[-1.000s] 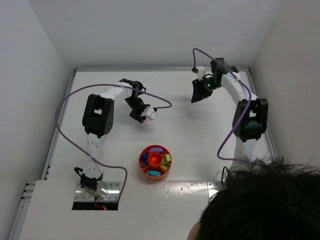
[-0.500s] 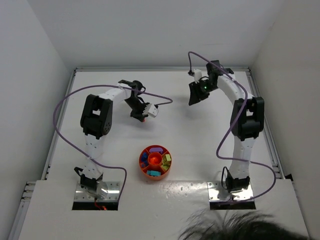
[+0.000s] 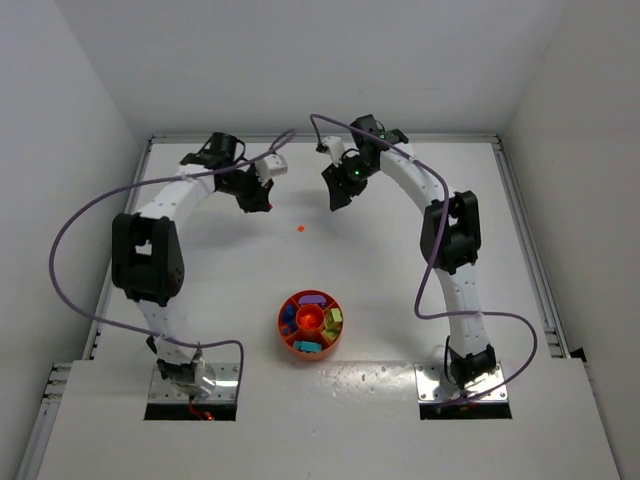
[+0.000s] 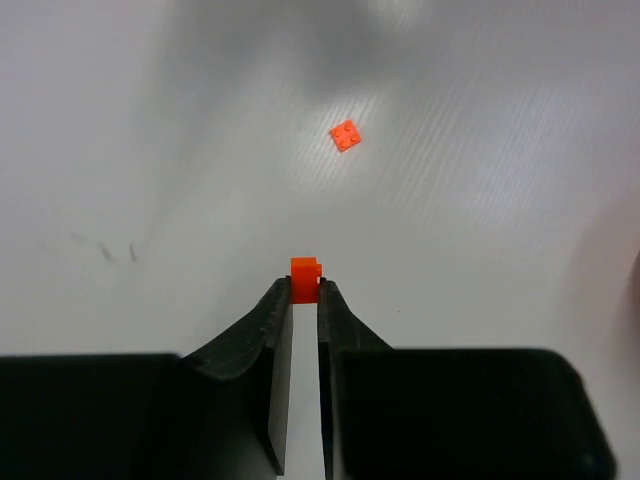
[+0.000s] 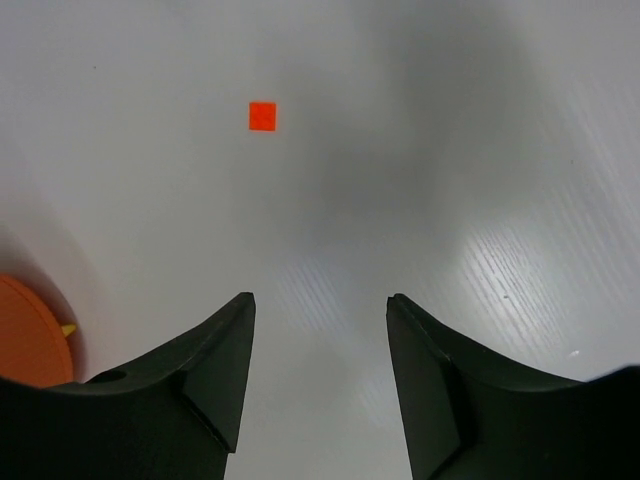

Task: Sort the legos into containers by color

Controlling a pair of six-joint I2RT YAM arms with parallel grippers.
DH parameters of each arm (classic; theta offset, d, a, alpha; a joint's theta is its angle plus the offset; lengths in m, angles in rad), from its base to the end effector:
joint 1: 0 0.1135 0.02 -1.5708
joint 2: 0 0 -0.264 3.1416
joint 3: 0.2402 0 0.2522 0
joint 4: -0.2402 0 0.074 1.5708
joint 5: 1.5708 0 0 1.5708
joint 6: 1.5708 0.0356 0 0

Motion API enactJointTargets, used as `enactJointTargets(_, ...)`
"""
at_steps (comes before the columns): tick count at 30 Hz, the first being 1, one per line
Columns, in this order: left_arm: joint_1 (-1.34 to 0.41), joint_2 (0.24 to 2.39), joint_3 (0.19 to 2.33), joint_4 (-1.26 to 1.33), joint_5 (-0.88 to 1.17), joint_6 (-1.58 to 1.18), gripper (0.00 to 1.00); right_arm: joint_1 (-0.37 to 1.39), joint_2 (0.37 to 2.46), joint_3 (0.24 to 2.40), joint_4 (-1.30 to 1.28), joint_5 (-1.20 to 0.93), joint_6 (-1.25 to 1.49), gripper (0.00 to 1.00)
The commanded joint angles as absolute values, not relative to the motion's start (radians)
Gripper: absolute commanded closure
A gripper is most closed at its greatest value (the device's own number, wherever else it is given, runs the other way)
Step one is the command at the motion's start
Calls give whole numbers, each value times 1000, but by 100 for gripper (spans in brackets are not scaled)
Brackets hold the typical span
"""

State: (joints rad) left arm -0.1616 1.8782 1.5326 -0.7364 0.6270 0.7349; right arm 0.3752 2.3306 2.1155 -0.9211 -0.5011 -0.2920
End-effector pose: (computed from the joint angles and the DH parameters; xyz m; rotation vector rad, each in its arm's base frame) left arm 0.3904 -0.0848 0.2478 1.2370 2.1165 -0.5876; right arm 0.4573 0.1985 0.2158 -1.0078 2.4515 0.7010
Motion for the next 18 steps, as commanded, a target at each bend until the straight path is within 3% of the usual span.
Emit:
enactJointTargets(1, -106, 1746, 1435, -595, 683, 500, 100, 386, 2309, 2129, -922, -508, -290, 44)
enactJointTargets(9, -9, 1692, 1419, -497, 658, 201, 100, 500, 2448, 2272, -968, -390, -311, 47)
enactJointTargets(18, 11, 1620, 1348, -428, 627, 95, 100, 577, 2479, 2290, -959, -256, -311, 51)
